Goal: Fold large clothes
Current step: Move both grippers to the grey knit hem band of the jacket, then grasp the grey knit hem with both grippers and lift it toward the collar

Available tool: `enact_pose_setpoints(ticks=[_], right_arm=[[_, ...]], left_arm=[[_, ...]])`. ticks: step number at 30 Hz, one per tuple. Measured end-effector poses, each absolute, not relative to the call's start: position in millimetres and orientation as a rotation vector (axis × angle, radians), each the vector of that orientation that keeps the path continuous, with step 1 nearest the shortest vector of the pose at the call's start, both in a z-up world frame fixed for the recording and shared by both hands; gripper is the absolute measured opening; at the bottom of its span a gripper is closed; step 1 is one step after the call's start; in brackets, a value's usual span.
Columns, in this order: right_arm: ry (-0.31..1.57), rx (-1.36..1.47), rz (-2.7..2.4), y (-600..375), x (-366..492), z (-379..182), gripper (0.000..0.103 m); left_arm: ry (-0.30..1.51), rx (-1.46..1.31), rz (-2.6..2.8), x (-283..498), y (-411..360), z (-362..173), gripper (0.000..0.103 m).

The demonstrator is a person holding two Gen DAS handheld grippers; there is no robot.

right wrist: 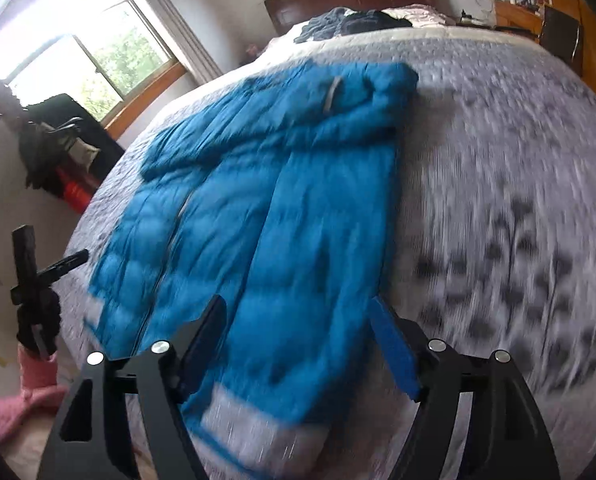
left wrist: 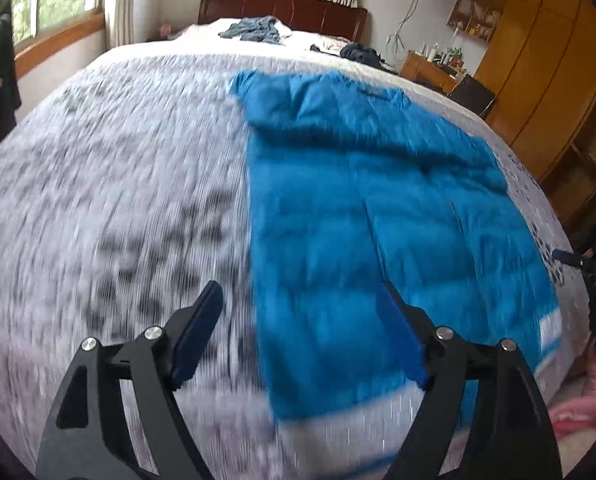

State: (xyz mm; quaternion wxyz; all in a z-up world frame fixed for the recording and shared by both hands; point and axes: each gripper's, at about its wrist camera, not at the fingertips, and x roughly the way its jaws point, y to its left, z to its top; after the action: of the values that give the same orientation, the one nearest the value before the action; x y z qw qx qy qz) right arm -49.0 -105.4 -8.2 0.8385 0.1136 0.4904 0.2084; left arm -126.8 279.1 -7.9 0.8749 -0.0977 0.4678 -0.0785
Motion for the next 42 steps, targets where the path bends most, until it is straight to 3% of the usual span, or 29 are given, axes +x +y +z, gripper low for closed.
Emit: enact_pose_setpoints(ticks=[7,18,20,23,28,31,35,42], right_arm=[[1.086,0.322,0.455,-114.9,-100.4,-35.0,0.078],[1.107,0.285,0.495,-94.2,-111.9,-55.3,0.078],[1.105,0.266,0.494,-90.0,-112.9,-55.5,0.069],[1.098,0.234,0.494,-83.7,-113.7,-55.4,0.052],[1.064,0.240,0.512,-83.3,-115.2,-52.2,0.030],[1.039,0.253,0.526,-87.4,-115.8,-43.5,0.021],[0.990,0.320,0.576,-98.1,-113.1,-22.7,0.015],[0.905,0.347,0.635,-107.7,-92.2,21.3,0.013]], left_arm=[[1.044,-0.335,-0.197,-167.6,283.3,-35.6,0.079],[1.057,-0.419,-0.286,-185.4,269.5,-47.6,0.079],[1.065,-0.430,-0.299,-185.0,266.8,-47.3,0.079],[1.082,-0.468,-0.317,-184.1,264.6,-49.8,0.068],[1.073,-0.477,-0.290,-186.2,266.3,-50.8,0.031],[1.040,-0.510,-0.303,-188.0,272.3,-40.9,0.017],[0.941,-0.552,-0.378,-186.7,274.5,-11.7,0.013],[0.822,-0.522,-0.435,-160.8,270.8,30.4,0.012]])
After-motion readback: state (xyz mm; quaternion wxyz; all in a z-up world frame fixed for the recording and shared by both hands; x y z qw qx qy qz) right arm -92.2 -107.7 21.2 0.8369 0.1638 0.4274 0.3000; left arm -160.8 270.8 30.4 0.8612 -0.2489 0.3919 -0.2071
